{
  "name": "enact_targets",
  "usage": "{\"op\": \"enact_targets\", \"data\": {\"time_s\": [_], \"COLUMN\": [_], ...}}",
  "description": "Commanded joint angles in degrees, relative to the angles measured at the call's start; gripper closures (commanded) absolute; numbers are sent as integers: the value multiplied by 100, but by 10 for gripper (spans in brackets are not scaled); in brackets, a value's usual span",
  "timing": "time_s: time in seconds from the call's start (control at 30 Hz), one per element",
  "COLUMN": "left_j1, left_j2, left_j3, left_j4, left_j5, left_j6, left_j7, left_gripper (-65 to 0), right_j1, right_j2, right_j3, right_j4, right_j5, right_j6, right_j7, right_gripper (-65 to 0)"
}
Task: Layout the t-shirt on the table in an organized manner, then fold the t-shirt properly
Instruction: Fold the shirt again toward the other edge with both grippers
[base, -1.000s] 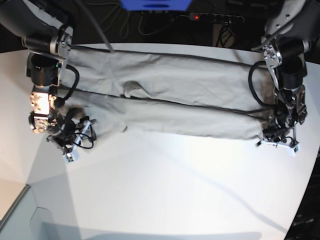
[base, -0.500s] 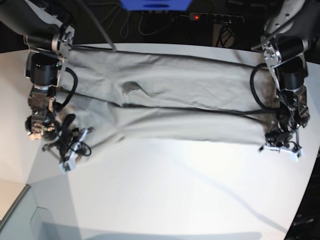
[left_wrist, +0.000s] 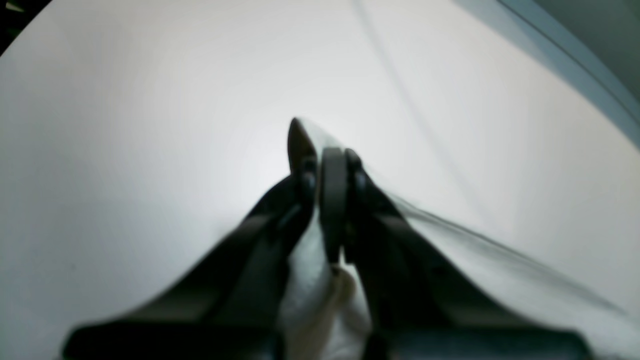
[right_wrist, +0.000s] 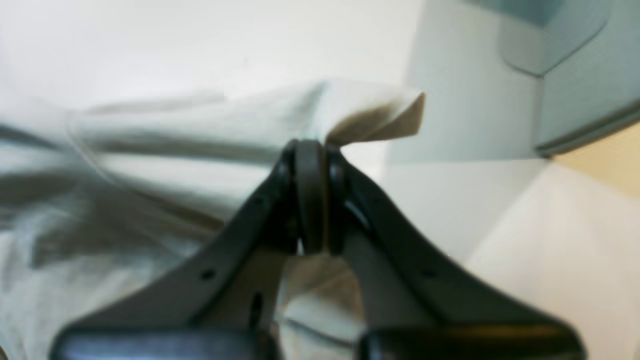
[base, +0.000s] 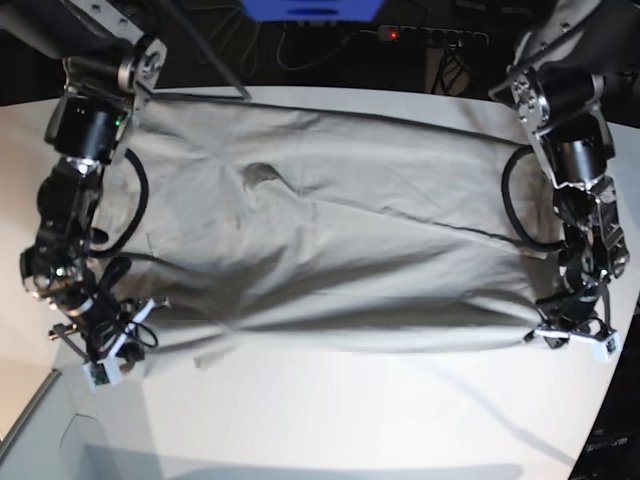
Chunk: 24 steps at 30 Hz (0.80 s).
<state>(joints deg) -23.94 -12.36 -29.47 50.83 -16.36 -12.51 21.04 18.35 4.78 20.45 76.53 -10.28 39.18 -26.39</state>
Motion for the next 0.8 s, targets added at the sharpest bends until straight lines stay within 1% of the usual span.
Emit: {"op": "enact_targets", "data": {"time_s": [0.0,0.07,0.17,0.37,0.43,0.5,0.6,0.77], "left_j1": [-168,-89,-19,307,465,711,1063,1616], "left_j2": [-87,-87,-61,-43,-43,-26,-26,-78], "left_j3": [-11,-11,-11,-20,-20,-20,-20,-20], "left_j4": [179,258,284,302,478,829,1286,1779], "left_j5": [-39,-39,-39,-48,-48,-65,-496,-1357], "left_j6": [-37,-37,-37,-45,-45,-45,-45,-45], "left_j7": [-156,-139,-156,-174,-174,-174,-174,-174], "left_gripper": [-1,-1,-1,-1,-1,-1,-1,-1], "right_j1": [33,-222,-652,-1655,-1971,-2323,-2710,-3220], "right_j2": [-51,-113,-315,-491,-535,-693,-913,-1062], "right_j3": [-27,-27,-1,8,-10,-54,-71,-45], "right_j4": [325,712,1213,2101,2400,2663,2997,3437], "right_j5": [101,101,101,101,101,101,101,101], "right_j6": [82,82,82,82,82,82,82,82], "right_j7": [138,138,156,182,182,191,191,191], "right_gripper": [0,0,0,0,0,0,0,0]}}
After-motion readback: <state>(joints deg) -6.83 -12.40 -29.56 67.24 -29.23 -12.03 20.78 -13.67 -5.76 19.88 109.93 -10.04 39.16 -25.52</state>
